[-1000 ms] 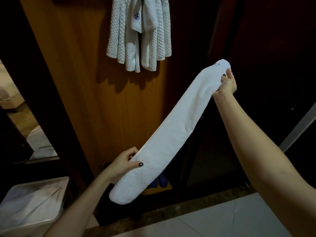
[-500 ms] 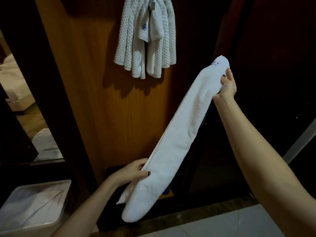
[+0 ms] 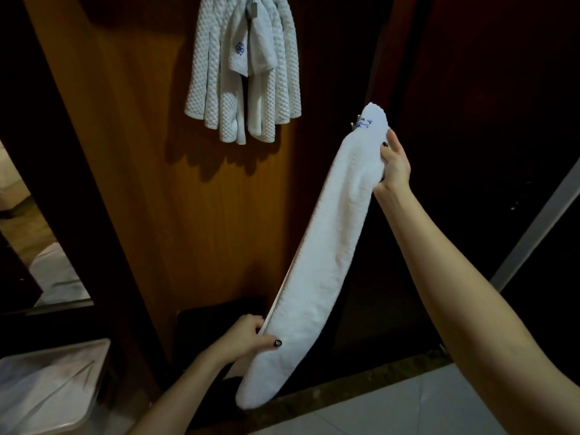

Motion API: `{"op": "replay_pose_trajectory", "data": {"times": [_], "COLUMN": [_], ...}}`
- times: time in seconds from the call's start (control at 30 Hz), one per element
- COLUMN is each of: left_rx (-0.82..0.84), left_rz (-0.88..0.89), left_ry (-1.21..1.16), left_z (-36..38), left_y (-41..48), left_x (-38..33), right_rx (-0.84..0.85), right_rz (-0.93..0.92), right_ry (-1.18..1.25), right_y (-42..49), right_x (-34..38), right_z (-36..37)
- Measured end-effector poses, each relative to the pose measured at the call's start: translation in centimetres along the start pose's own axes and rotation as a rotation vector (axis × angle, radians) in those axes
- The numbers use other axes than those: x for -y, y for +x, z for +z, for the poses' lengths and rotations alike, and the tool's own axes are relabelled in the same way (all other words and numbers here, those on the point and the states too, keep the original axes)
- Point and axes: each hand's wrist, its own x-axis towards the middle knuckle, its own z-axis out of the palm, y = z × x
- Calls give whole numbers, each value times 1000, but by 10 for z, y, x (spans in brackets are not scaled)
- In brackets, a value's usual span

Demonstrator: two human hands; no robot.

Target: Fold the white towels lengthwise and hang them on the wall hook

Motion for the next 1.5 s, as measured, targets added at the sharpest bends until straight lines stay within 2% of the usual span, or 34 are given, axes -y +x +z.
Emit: {"op": "replay_pose_trajectory", "data": {"times": [0.07, 0.17, 0.27, 0.33, 0.43, 0.5, 0.63, 0.77, 0.9, 1.2, 1.5], "left_rx": [-40, 0, -39, -148, -408, -488, -336, -163, -182, -334, -429], "left_rz": [8, 64, 94, 100, 114, 146, 130, 87, 29, 170, 328], "left_ry": [206, 565, 661, 701, 661, 547, 135, -45, -171, 185, 339], "left_z": [-2, -10, -17, -21, -26, -28, -28, -32, -35, -38, -18], "left_y": [4, 8, 10, 10, 8, 6, 0, -7, -10, -8, -18], "left_x": [2, 1, 1, 1, -2, -4, -7, -7, -6, -2, 10], "right_rx": [38, 94, 132, 156, 200, 220, 212, 191, 167, 96, 38], "right_rz": [29, 107, 142, 157, 155, 155, 146, 149, 162, 164, 133], "right_ry": [50, 146, 191, 242, 276, 316, 353, 353, 367, 370, 306], "right_y": [0, 2, 3, 4, 4, 4, 7, 5, 3, 4, 8], "right_x": [0, 1, 6, 10, 17, 21, 29, 29, 25, 17, 13], "right_z": [-5, -10, -11, -11, -11, -9, -6, -10, -15, -24, -19]}}
